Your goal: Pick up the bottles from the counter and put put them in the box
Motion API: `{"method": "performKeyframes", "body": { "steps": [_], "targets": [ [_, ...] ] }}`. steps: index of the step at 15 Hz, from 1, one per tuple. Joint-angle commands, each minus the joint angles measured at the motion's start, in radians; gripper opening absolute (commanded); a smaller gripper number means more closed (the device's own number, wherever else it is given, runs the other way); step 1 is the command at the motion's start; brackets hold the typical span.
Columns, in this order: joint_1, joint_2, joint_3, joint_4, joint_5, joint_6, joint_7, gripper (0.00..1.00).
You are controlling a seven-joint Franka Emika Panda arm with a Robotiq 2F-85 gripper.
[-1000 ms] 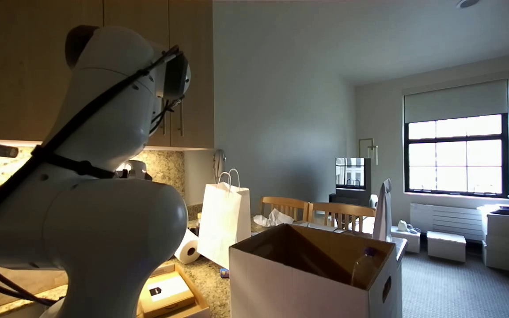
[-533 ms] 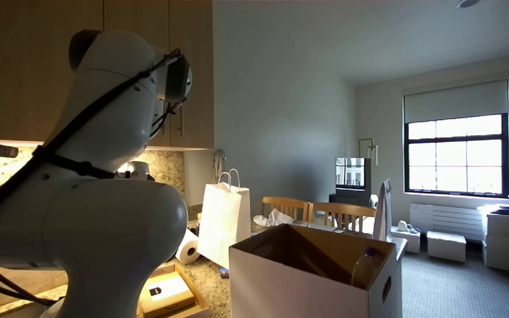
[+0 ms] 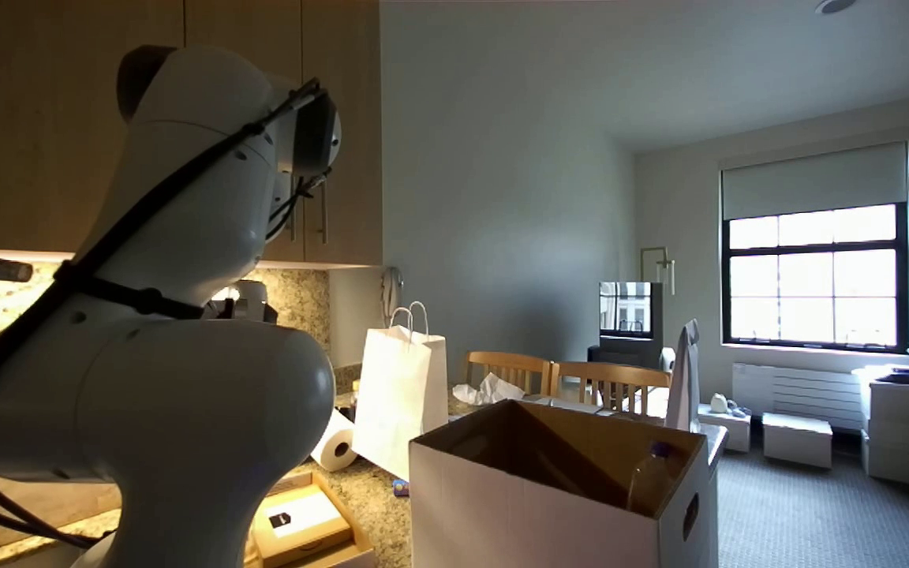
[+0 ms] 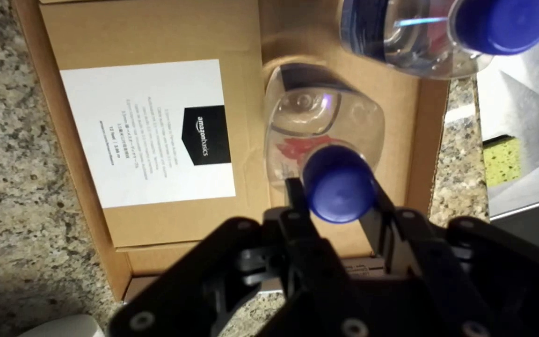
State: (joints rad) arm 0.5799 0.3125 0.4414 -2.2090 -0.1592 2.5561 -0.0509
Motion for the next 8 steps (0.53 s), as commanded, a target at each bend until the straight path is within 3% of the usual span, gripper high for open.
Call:
{"method": "performKeyframes", "body": {
  "steps": [1,4,8],
  "targets": [
    [-0.006,-0.144,0.001,-0.02,0.016,-0.066,0.068,0.14],
    [-0.024,-0.288,0.005,-0.014,0.051,-0.147,0.14,0.14],
    [-0.072,-0.462,-0.01,0.056,0.125,-0.355,0.205,0.14]
  ]
}}
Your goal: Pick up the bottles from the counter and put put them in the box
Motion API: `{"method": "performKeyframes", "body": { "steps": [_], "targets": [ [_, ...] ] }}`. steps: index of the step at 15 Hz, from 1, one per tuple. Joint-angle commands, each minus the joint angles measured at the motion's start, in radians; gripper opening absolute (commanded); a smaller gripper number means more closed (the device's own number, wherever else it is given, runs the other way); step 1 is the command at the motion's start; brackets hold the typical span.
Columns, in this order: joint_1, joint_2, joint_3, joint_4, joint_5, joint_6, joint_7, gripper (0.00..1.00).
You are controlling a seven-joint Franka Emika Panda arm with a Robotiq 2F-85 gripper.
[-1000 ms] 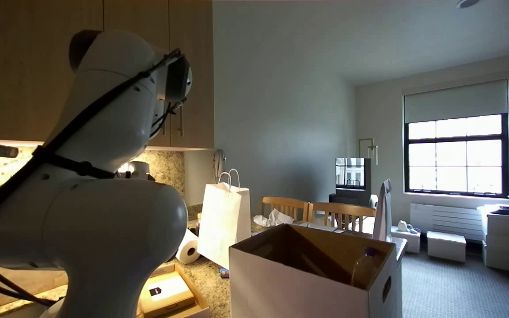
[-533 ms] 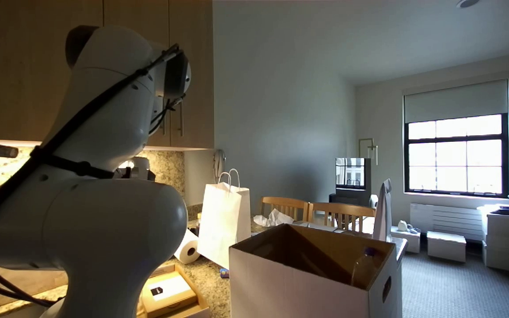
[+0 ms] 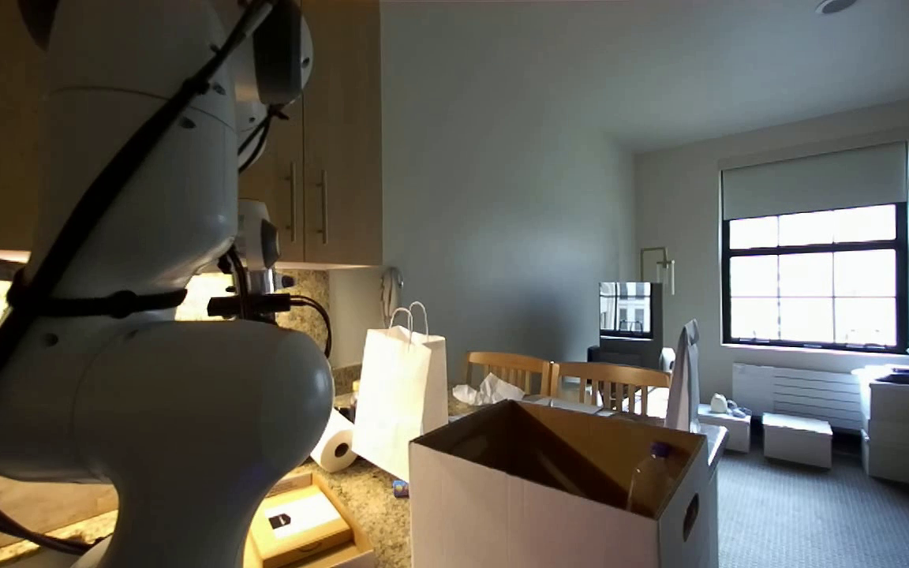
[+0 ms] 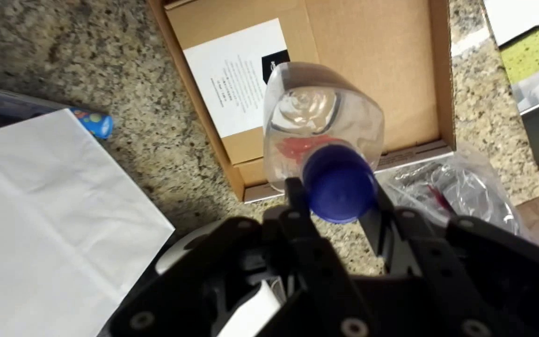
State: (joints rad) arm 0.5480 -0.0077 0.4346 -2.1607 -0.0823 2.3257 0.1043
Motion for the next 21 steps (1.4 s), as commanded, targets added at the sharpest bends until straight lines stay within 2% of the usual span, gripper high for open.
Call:
{"method": "performKeyframes", "body": {
  "steps": [1,5,11,13,15,18,21],
  "targets": [
    [-0.057,-0.188,-0.01,0.024,0.064,-0.179,0.053,0.14],
    [-0.144,-0.361,-0.061,0.08,0.062,-0.35,0.113,0.14],
    [-0.279,-0.544,-0.246,0.145,0.128,-0.52,0.046,0.14],
    [-0.336,-0.579,-0.324,0.139,0.129,-0.494,0.022,0.14],
    [-0.406,-0.574,-0.389,0.13,0.11,-0.419,0.014,0.14],
    [-0.482,-0.491,-0.467,0.155,0.119,-0.347,-0.007,0.14],
    [-0.521,-0.388,-0.498,0.157,0.114,-0.298,-0.03,0.14]
  ]
}}
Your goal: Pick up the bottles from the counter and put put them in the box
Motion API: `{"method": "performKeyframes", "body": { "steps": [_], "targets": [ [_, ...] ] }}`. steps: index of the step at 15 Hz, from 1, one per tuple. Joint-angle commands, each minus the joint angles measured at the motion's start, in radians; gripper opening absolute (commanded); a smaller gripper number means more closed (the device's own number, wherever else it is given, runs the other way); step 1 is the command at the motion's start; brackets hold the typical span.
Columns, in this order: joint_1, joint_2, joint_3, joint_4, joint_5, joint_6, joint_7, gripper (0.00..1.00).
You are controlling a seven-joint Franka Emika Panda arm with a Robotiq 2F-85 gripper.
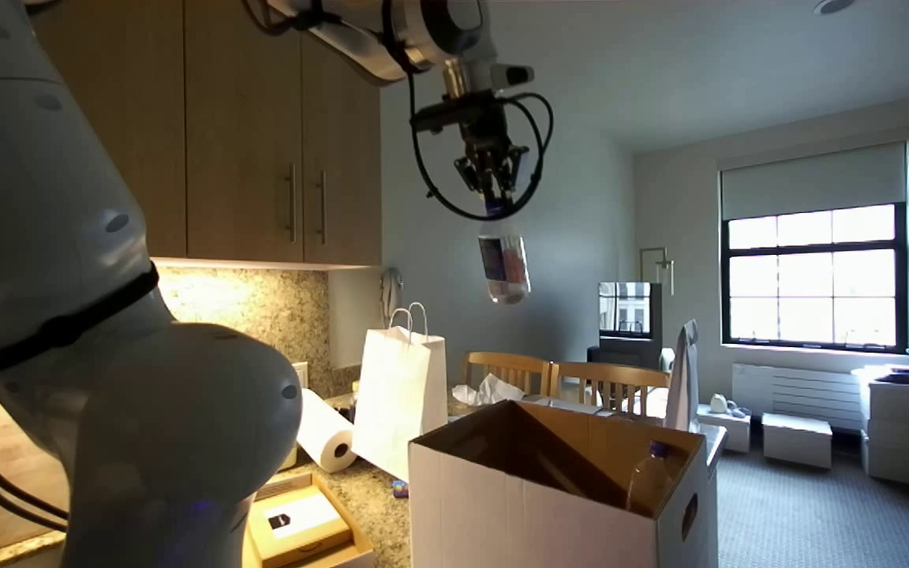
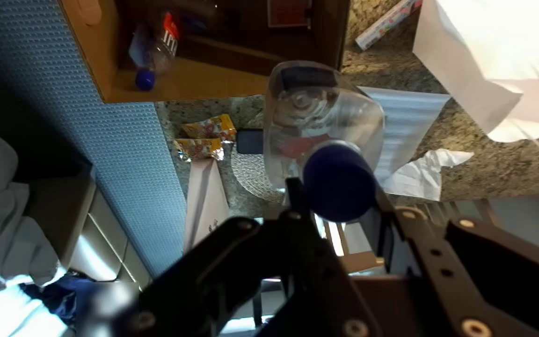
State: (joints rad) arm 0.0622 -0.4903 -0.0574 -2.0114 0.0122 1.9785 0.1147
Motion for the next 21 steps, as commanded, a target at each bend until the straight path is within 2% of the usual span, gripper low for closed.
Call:
{"method": "performKeyframes", "body": {
  "steps": [1,6,10,14,15,16,19,20,21],
  "targets": [
    [-0.038,0.132,-0.004,0.007,0.015,0.054,-0.05,0.14],
    [-0.06,0.308,0.018,0.002,-0.042,0.145,-0.006,0.14],
    [-0.077,0.392,0.013,-0.016,-0.106,0.182,0.017,0.14],
    [-0.094,0.435,-0.002,-0.039,-0.094,0.263,-0.007,0.13],
    [-0.089,0.442,0.003,-0.008,-0.088,0.211,-0.008,0.13],
    [-0.091,0.45,0.002,-0.009,-0.088,0.217,-0.008,0.32],
    [-0.09,0.453,0.004,-0.007,-0.088,0.217,-0.008,0.32],
    [-0.09,0.453,0.005,-0.006,-0.088,0.217,-0.008,0.13],
    [-0.091,0.473,0.005,0.01,-0.104,0.215,0.014,0.13]
  ]
}}
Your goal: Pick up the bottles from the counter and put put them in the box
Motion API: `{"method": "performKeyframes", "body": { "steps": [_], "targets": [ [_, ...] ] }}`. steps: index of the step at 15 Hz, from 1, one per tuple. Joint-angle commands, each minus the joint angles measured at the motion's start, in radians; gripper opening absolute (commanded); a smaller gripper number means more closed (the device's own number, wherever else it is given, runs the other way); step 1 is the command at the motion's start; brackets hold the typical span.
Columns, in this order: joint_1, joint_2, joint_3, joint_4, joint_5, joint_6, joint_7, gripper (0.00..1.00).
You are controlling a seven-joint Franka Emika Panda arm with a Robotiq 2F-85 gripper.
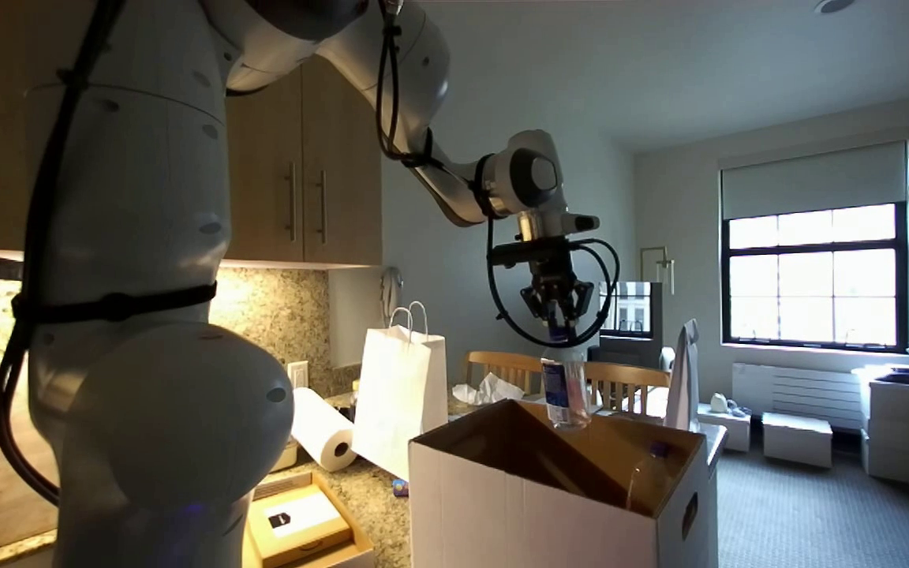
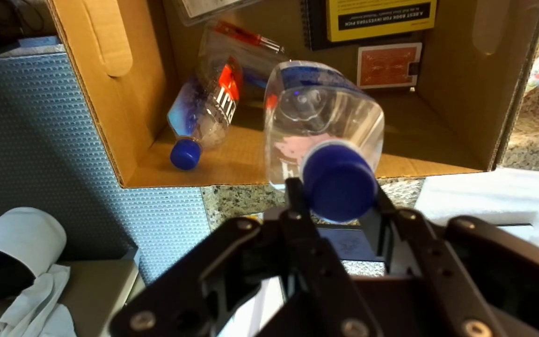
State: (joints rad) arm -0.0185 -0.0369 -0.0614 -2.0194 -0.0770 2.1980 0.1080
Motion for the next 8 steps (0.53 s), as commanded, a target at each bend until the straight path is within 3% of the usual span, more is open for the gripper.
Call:
{"method": "performKeyframes", "body": {
  "steps": [1,4,8],
  "targets": [
    [-0.01,0.042,0.01,0.032,-0.033,0.008,0.045,0.13],
    [-0.006,0.105,0.01,0.068,-0.092,0.022,0.121,0.13],
    [0.003,0.181,0.006,0.094,-0.086,0.07,0.141,0.13]
  ]
}}
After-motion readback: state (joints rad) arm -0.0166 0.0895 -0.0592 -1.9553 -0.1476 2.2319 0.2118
